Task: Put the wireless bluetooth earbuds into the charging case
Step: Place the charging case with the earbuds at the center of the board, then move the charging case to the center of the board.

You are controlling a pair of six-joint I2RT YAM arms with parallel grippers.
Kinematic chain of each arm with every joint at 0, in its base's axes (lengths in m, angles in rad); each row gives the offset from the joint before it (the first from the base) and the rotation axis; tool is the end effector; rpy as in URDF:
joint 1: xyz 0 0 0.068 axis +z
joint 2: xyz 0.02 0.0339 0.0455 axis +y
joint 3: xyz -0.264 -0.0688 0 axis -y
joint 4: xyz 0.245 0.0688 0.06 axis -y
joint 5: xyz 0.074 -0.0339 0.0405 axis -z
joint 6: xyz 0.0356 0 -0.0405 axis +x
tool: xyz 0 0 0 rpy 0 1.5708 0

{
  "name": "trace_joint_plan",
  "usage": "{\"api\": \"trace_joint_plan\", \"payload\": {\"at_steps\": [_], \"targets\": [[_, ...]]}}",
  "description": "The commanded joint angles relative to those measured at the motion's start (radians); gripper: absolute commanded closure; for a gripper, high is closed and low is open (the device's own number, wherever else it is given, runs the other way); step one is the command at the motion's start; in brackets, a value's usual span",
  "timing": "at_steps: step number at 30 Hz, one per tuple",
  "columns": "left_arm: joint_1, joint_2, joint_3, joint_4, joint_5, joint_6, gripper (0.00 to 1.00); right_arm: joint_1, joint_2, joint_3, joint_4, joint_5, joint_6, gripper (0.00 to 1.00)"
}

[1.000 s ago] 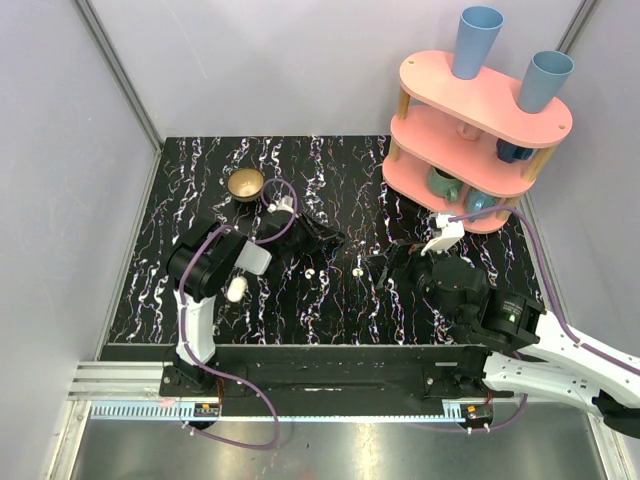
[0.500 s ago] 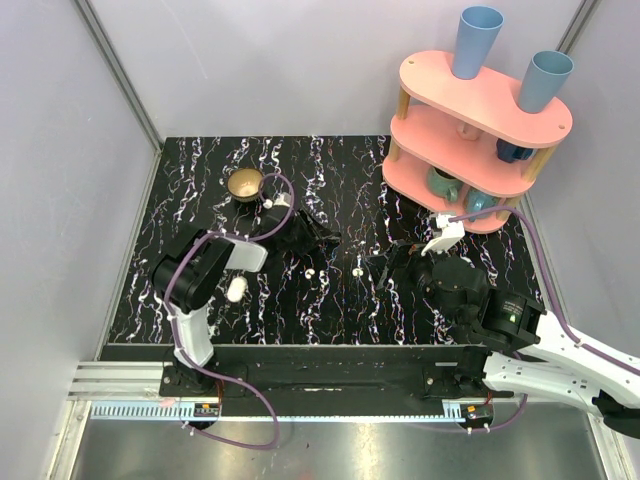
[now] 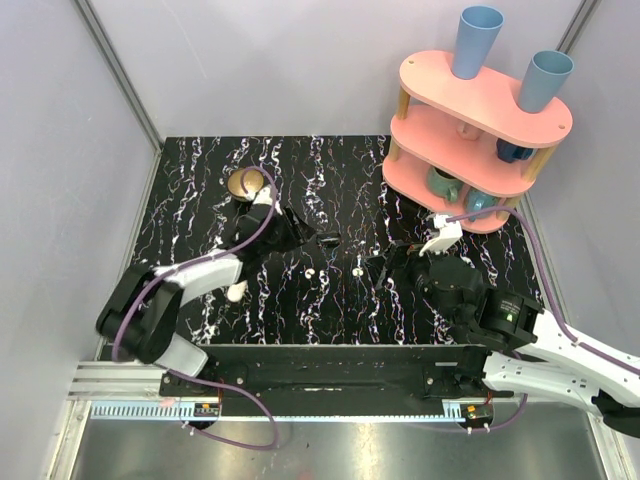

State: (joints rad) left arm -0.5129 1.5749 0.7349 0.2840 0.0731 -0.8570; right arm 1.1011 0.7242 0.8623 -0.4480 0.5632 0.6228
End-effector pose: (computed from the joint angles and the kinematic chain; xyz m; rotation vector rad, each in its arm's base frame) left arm 0.2796 -0.1604 0.1773 -0.3411 2.2306 -0.8574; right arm 0.0875 0.1303 0.3498 -0.0586 1.8850 0.6748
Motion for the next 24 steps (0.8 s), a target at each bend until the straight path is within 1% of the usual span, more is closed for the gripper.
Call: {"api": "trace_joint_plan", "payload": {"at_steps": [1, 2, 4, 5, 6, 7, 8, 9, 10, 11, 12, 16, 17, 20, 23, 24], "targets": [[-0.001, -0.222, -0.022, -0.158, -0.136, 0.180, 0.44, -0.006, 0.021, -0.002, 0.022, -0.006, 0.005, 0.00], [-0.001, -0.287, -0.032, -0.246, -0.162, 0.218, 0.44, -0.007, 0.027, -0.002, 0.025, -0.008, 0.002, 0.00], [-0.001, -0.349, -0.049, -0.340, -0.246, 0.249, 0.44, -0.007, 0.038, -0.003, 0.034, -0.020, 0.002, 0.00], [-0.001, -0.413, -0.060, -0.386, -0.284, 0.260, 0.44, -0.007, 0.041, -0.005, 0.037, -0.022, 0.003, 0.00], [0.001, -0.450, -0.092, -0.455, -0.338, 0.262, 0.44, -0.007, 0.046, -0.006, 0.048, -0.026, 0.003, 0.01], [0.001, -0.487, -0.112, -0.489, -0.364, 0.259, 0.44, -0.007, 0.053, -0.006, 0.052, -0.032, 0.002, 0.00], [0.001, -0.566, -0.129, -0.518, -0.390, 0.237, 0.43, -0.007, 0.057, -0.008, 0.058, -0.036, 0.003, 0.00], [0.002, -0.607, -0.165, -0.578, -0.439, 0.219, 0.40, -0.007, 0.061, -0.008, 0.066, -0.039, 0.002, 0.00], [0.002, -0.646, -0.184, -0.607, -0.462, 0.199, 0.32, -0.009, 0.070, -0.006, 0.069, -0.049, -0.001, 0.00], [0.005, -0.720, -0.221, -0.653, -0.481, 0.150, 0.27, -0.007, 0.073, -0.006, 0.072, -0.052, -0.001, 0.00], [0.016, -0.754, -0.238, -0.672, -0.496, 0.132, 0.25, -0.009, 0.078, -0.005, 0.078, -0.059, -0.001, 0.00], [0.060, -0.906, -0.298, -0.736, -0.492, 0.063, 0.17, -0.010, 0.104, -0.002, 0.088, -0.083, -0.017, 0.00], [0.071, -0.923, -0.302, -0.752, -0.484, 0.059, 0.17, -0.010, 0.112, -0.002, 0.091, -0.088, -0.021, 0.00], [0.108, -0.973, -0.266, -0.793, -0.454, 0.072, 0.14, -0.029, 0.178, 0.014, 0.089, -0.132, -0.041, 0.00], [0.131, -0.992, -0.198, -0.853, -0.455, 0.101, 0.12, -0.072, 0.314, 0.078, 0.062, -0.209, -0.020, 0.00], [0.135, -0.995, -0.180, -0.870, -0.467, 0.107, 0.11, -0.081, 0.398, 0.122, 0.051, -0.257, 0.001, 0.00]]}}
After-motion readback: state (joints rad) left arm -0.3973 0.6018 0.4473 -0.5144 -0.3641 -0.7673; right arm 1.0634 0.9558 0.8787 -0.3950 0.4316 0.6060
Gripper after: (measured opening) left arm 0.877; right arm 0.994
